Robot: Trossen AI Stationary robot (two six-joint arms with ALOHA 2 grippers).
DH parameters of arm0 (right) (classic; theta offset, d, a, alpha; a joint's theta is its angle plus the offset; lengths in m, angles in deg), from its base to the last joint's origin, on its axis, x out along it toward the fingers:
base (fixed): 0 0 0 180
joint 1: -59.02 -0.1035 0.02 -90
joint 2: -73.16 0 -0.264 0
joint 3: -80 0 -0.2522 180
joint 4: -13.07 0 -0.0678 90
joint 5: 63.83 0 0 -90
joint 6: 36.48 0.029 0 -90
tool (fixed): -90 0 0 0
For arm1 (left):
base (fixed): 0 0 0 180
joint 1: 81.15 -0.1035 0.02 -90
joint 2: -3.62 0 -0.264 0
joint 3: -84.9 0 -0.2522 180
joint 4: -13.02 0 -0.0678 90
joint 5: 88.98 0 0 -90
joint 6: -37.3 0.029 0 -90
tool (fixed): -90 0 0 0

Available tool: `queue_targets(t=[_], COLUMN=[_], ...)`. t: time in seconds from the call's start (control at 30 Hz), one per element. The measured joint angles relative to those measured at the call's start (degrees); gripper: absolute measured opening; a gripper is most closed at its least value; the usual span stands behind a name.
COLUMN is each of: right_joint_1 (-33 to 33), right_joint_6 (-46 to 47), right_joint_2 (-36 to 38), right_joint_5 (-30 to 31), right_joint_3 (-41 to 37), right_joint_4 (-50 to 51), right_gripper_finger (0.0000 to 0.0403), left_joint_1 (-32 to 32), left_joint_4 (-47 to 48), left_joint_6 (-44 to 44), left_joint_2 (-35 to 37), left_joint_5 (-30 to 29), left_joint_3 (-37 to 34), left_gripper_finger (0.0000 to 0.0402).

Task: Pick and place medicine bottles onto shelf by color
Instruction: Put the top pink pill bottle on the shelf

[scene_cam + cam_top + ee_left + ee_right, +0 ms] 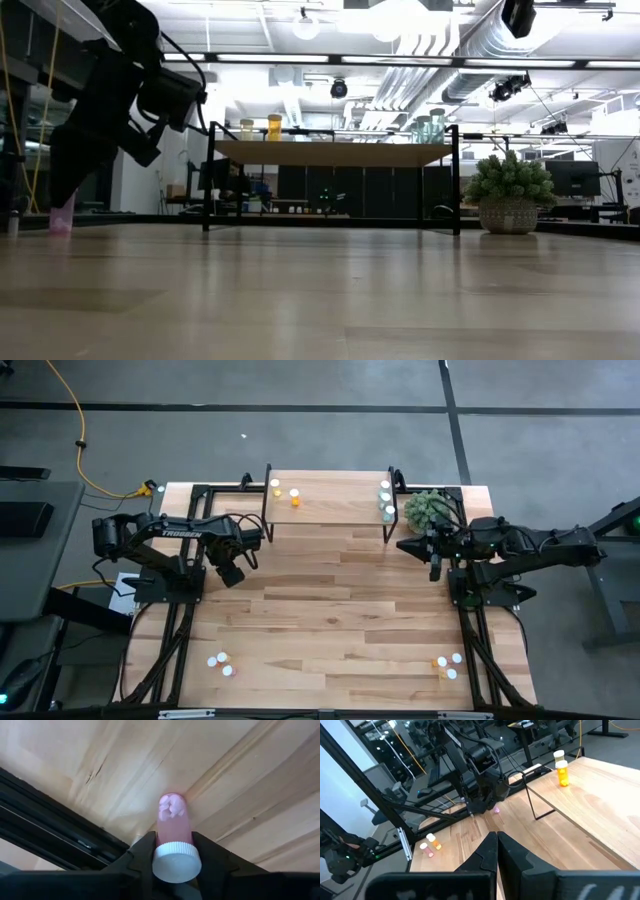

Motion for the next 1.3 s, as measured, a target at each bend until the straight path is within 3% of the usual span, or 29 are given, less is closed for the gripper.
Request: queue_targets(t=[0.17,0.3,0.67,0.87,1.07,1.3], right_joint_1=[-0.01,0.0,0.0,0.0,-0.01,-0.02], right_joint_6=[-0.04,-0.19,-1.65,-1.72,-1.16,-1.09], right_joint_2=[-1.74,-1.44,0.61,0.47,0.47,0.47], right_joint_5=[-0.03,-0.03,-0.06,-0.03,-0.04,-0.03], right_joint_3=[0.0,0.0,0.0,0.0,0.0,0.0], right_joint_4=[-0.14,-1.66,-1.4,-0.82,-0.93,-0.93], right_gripper_finger=[0.0,0.0,0.0,0.0,0.0,0.0], left_joint_1=[0.02,0.03,5.79,7.67,7.62,6.76], left_joint_4=[2.7,9.21,21.82,22.0,22.01,19.96], left_joint_6=[0.6,0.6,-0.01,-1.88,1.88,5.99], left_joint_2=[0.89,1.64,1.74,-4.75,-16.09,-28.75], left_joint_5=[2.62,5.87,11.21,12.11,11.76,4.31], left_joint_3=[0.97,5.87,35.82,52.06,68.7,86.75], left_gripper_finger=[0.0112,0.011,0.0107,0.0108,0.0108,0.0108])
